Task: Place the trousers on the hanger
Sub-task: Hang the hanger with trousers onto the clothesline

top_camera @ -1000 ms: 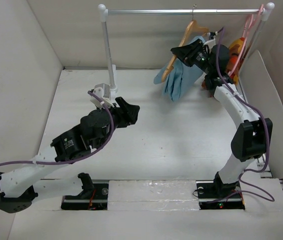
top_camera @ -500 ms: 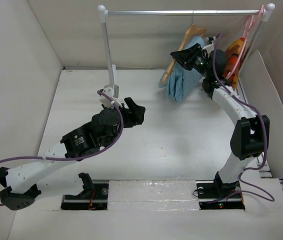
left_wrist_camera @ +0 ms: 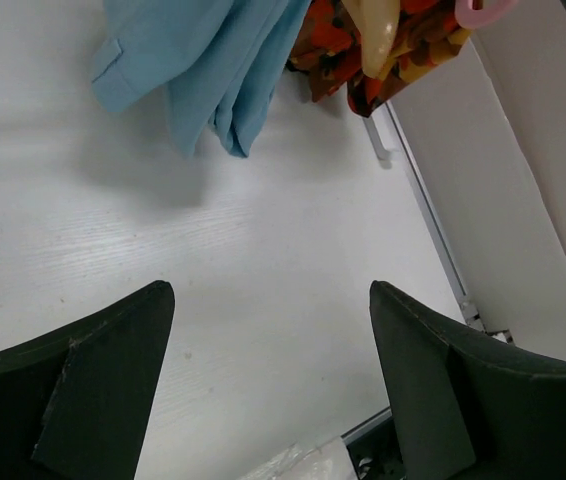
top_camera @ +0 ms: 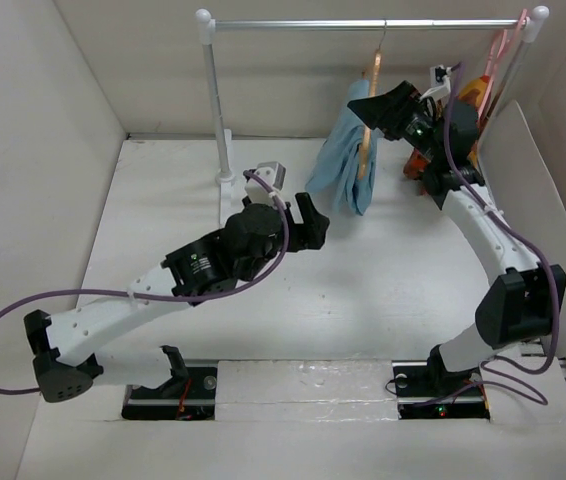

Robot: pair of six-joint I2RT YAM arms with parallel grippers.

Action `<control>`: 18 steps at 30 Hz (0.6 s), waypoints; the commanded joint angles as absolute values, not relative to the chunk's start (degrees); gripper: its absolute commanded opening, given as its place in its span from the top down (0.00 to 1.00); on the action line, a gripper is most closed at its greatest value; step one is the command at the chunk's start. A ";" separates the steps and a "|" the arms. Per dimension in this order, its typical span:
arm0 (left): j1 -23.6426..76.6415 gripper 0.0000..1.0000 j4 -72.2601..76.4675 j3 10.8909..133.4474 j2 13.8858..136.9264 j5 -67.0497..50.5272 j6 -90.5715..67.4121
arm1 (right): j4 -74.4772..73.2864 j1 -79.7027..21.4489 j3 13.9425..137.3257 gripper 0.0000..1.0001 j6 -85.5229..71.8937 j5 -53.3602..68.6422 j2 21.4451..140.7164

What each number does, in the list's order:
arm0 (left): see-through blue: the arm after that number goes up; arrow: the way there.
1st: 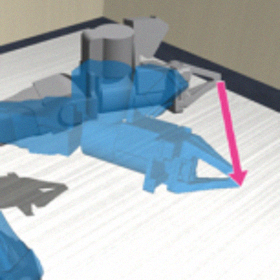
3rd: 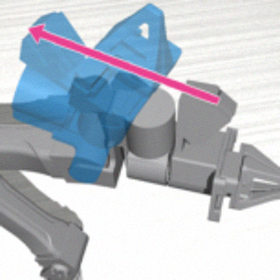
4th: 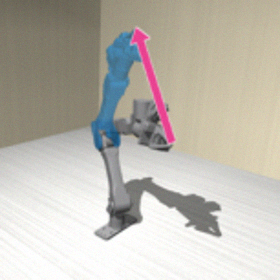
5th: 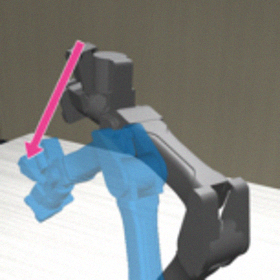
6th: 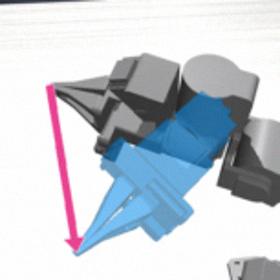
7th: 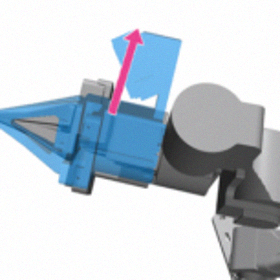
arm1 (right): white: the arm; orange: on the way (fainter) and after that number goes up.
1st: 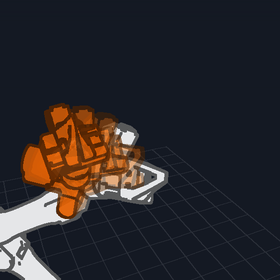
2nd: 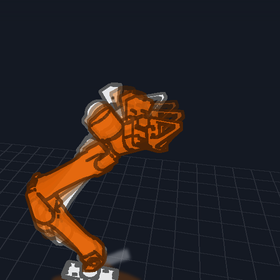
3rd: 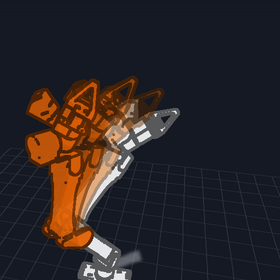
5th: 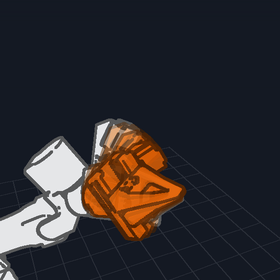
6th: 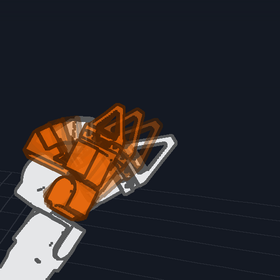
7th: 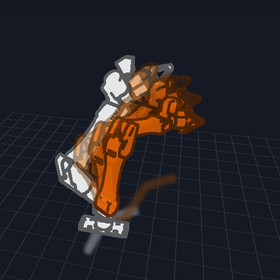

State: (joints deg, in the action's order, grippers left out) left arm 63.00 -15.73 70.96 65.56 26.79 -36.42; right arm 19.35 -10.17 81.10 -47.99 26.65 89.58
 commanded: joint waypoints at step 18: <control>44.91 0.18 -16.61 60.32 55.13 10.02 -40.86 | -10.80 -1.14 64.71 0.00 -9.59 24.26 47.49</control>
State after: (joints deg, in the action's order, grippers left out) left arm 45.25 -16.47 64.40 61.06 9.13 -39.42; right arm -2.90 -1.65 70.30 -15.90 23.79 52.25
